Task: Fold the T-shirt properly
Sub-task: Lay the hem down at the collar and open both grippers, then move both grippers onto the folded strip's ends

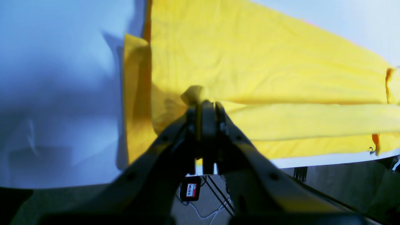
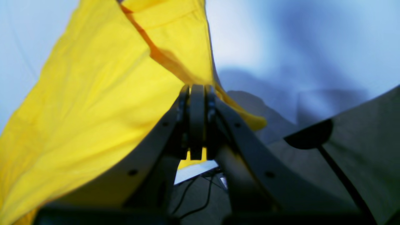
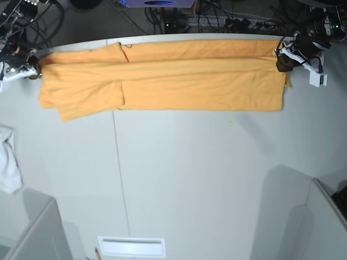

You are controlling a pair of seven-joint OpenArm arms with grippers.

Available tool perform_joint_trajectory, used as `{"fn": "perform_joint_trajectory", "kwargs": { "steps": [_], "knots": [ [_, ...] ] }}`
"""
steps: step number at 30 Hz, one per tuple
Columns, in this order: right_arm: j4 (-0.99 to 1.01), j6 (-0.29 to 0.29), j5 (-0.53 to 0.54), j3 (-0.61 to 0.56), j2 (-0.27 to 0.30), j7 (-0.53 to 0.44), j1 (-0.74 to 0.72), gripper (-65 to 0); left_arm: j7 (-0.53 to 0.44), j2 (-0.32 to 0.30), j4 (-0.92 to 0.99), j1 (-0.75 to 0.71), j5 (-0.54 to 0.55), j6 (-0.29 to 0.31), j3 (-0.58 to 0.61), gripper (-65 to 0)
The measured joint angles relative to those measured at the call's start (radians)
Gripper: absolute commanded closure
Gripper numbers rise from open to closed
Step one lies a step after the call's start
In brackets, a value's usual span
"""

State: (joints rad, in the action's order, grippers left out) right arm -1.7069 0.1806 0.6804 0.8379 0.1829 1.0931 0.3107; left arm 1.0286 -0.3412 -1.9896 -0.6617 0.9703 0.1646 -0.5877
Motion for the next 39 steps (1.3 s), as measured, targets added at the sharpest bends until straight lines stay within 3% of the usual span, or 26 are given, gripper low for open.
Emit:
{"fn": "perform_joint_trajectory", "kwargs": {
  "steps": [3,6,8,11,12,14,15,17,19,21,23,27,34,36,39],
  "knots": [
    [0.0,0.0,-0.008,0.0,-0.002,0.003,0.0,0.0,0.0,0.0,0.002,0.0,0.0,0.0,0.0,0.0],
    [0.0,0.0,-0.018,0.0,0.0,-0.003,0.0,-20.6,0.0,0.0,0.002,0.0,-0.001,0.0,0.0,0.0],
    [-0.002,0.0,-0.019,0.0,0.003,-0.007,0.0,-28.8,0.0,0.0,0.002,0.0,-0.001,0.0,0.0,-16.1],
    [-0.062,-0.001,-0.032,0.001,0.004,0.0,0.006,-29.1,0.003,0.002,0.002,0.0,-0.002,0.0,-0.029,-37.2],
    [-0.106,-0.005,-0.033,0.001,0.004,-0.001,0.012,-29.1,0.0,0.004,0.002,0.002,0.004,0.0,-0.06,-42.5],
    [-0.2,0.0,-0.021,0.0,0.004,-0.009,0.026,-28.7,0.0,0.003,0.001,0.011,-0.001,-0.001,-0.114,-46.7],
    [-0.24,-0.005,-0.023,-0.023,0.007,-0.014,0.032,-26.6,-0.002,0.002,0.002,0.029,0.001,-0.003,-0.13,-46.4],
    [-0.277,0.0,-0.018,-0.105,0.013,-0.017,0.04,-18.2,-0.002,0.004,0.003,0.071,0.05,-0.003,-0.131,-39.7],
    [-0.274,0.003,-0.009,-0.183,0.004,0.0,0.048,-3.6,-0.01,0.004,0.002,0.097,0.085,0.0,-0.091,-23.5],
    [-0.255,0.002,-0.022,-0.243,0.001,-0.007,0.047,0.0,0.005,0.01,0.008,0.146,0.045,-0.007,-0.023,-1.6],
    [-0.238,0.002,-0.018,-0.292,-0.002,-0.052,0.048,0.0,-0.001,0.033,0.014,0.196,-0.003,-0.002,0.034,0.0],
    [-0.174,-0.004,-0.034,-0.343,-0.004,-0.097,0.053,0.0,0.004,0.114,0.027,0.223,-0.22,0.0,0.112,0.0],
    [0.005,-0.004,-0.278,-0.437,-0.029,-0.202,0.007,0.0,-0.015,0.177,0.107,0.238,-0.556,0.008,0.222,0.0],
    [0.035,-0.003,-0.292,-0.437,-0.037,-0.216,-0.018,0.0,-0.047,0.177,0.182,0.269,-0.626,0.007,0.234,0.0],
    [0.095,-0.003,-0.288,-0.437,-0.046,-0.241,-0.073,0.0,-0.158,0.17,0.287,0.327,-0.624,0.019,0.227,0.0]
  ]
}}
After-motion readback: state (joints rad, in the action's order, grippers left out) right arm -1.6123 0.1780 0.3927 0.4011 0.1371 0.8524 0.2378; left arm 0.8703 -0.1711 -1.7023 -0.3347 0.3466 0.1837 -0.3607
